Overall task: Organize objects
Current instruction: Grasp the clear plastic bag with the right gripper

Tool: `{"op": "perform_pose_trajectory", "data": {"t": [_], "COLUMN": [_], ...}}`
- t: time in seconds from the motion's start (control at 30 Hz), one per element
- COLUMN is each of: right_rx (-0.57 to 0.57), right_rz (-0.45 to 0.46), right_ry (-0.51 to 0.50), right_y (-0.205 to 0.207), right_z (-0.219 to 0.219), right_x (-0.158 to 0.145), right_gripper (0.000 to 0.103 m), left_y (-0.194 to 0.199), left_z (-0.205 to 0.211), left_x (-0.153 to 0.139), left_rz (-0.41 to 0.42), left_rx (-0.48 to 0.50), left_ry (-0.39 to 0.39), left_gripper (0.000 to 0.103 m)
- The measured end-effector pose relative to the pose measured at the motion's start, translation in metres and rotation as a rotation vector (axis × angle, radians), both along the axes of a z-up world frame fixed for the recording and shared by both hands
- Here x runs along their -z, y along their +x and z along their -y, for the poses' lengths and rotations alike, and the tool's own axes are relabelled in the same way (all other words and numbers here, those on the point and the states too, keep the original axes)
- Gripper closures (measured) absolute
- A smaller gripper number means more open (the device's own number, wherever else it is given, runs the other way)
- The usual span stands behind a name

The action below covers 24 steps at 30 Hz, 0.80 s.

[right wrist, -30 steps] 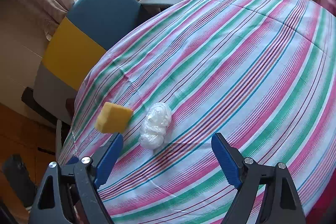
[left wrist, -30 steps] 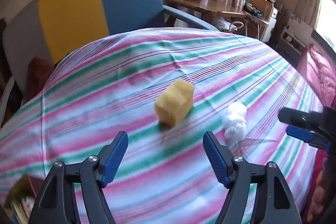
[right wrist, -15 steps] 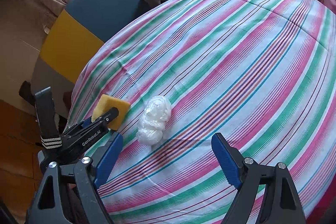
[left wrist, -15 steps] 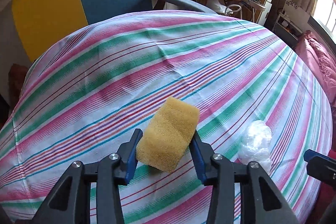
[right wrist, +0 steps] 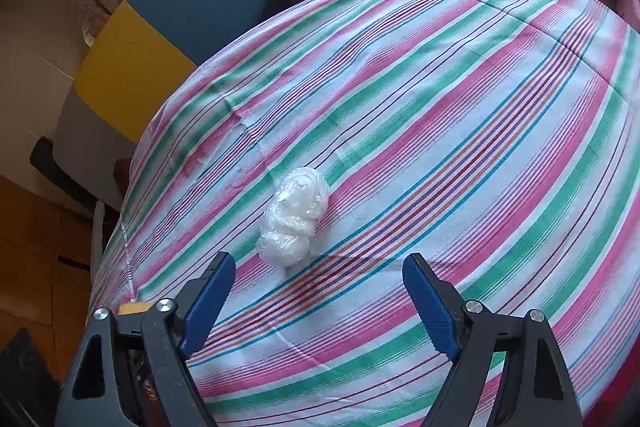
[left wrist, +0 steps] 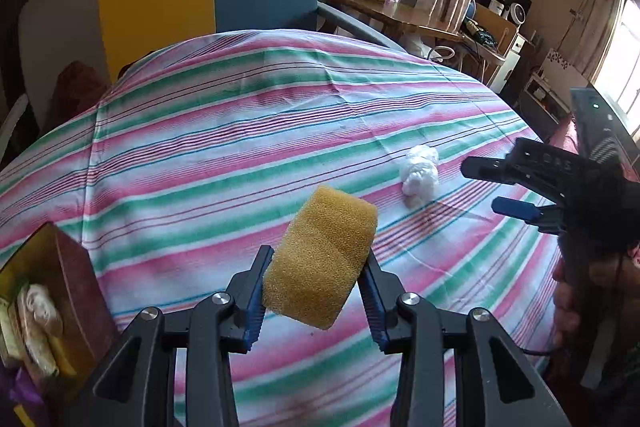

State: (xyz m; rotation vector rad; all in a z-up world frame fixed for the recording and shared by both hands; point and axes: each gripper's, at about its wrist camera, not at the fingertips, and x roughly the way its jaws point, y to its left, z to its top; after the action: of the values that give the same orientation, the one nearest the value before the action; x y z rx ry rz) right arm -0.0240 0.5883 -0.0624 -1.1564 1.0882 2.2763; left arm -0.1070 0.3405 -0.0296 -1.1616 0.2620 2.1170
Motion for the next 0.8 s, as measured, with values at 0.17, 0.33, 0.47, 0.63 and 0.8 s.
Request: {"op": "perform_pose_trajectory", "data": {"t": [0.17,0.33,0.47,0.63,0.8], "right_rx": [-0.037,-0.047,-0.054,-0.111,-0.322], "right_rz": [0.024,0.069,0.118,0.165,0.184], "right_ry": [-0.003,0.021,0.047,0.151,0.236], "right_y": [-0.011,-0.041,-0.066,-0.092,-0.097], "right_z": [0.005,0.001,-0.004,0.004,0.045], "right_x": [0.004,0.011,0.023,0.035,0.030], "right_gripper": [0.026,0.031,0.031,0.064,0.067], "left_y": [0.030,0.046,0.050,0.052,0.053], "left_z": [0.033,0.062,0.089,0.124,0.153], "left_x": [-0.018,-0.028,-0.032,-0.034,-0.039], "left_rz": [-0.008,-0.014,-0.010,-0.018,-0.062], "left_rx": [-0.005,-0.025,-0.072,-0.141,-0.226], "left_ry": [0.036,0.061,0.074,0.077,0.069], "left_gripper": [0.061,0.061,0.061,0.061,0.061]}}
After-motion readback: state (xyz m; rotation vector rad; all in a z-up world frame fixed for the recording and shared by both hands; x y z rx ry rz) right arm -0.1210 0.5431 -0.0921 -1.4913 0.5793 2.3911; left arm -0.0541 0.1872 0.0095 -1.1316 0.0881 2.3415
